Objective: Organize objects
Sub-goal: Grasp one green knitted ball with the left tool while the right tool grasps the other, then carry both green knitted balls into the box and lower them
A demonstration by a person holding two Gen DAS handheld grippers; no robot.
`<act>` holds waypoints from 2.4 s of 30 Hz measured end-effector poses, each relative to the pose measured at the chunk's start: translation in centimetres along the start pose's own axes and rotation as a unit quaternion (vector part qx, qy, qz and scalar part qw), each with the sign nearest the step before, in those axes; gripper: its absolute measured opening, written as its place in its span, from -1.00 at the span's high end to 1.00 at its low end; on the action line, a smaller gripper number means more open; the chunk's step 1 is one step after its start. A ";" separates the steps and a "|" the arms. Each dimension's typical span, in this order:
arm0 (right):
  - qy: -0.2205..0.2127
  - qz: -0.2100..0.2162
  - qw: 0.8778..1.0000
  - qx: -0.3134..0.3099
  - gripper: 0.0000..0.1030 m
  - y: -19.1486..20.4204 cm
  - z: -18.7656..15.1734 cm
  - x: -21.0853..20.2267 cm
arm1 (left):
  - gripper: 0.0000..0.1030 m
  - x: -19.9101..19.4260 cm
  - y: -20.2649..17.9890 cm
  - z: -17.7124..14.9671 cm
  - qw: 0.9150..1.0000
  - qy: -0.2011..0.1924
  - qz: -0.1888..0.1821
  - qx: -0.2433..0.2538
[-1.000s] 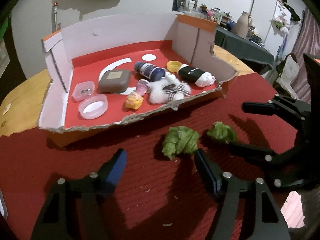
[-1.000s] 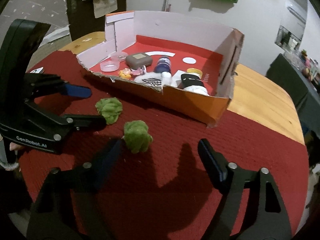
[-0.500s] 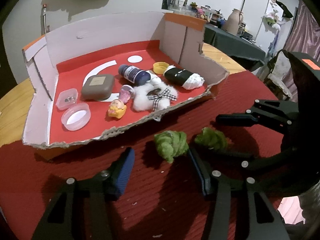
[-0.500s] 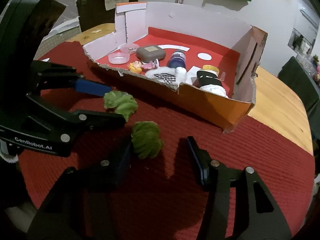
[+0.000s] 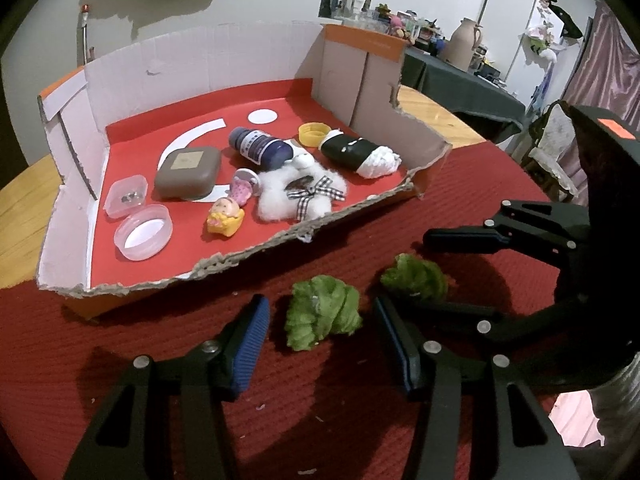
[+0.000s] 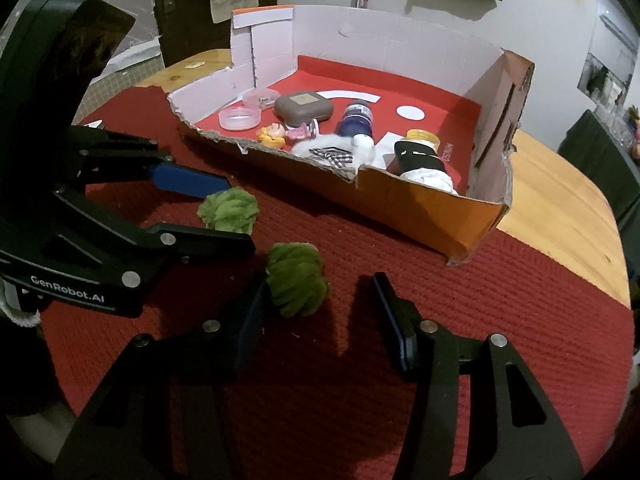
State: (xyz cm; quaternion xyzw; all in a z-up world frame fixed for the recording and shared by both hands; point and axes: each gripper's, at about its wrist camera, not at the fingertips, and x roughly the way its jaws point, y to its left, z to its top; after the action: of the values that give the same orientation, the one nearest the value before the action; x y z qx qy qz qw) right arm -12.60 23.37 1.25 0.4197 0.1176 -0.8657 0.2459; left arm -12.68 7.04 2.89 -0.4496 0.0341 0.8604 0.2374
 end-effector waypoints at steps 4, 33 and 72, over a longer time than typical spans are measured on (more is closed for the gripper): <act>-0.006 0.015 1.000 0.010 0.33 -0.1 -0.1 0.2 | 0.36 0.0 -0.2 -0.2 1.000 0.001 -0.006 0.012; -0.106 -0.014 0.993 0.044 0.52 4.4 0.6 -6.1 | 0.40 -8.0 -0.2 -3.7 0.995 -0.095 -0.006 -0.006; 0.010 -0.114 0.992 0.049 0.52 -2.4 14.1 -0.6 | 0.40 -1.9 6.4 11.2 0.998 0.008 0.038 -0.051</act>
State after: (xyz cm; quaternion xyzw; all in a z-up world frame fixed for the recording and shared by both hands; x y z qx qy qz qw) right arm -22.99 19.85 10.50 0.4234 0.1249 -0.8887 0.1236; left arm -23.04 3.74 10.10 -0.4667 0.0093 0.8656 0.1813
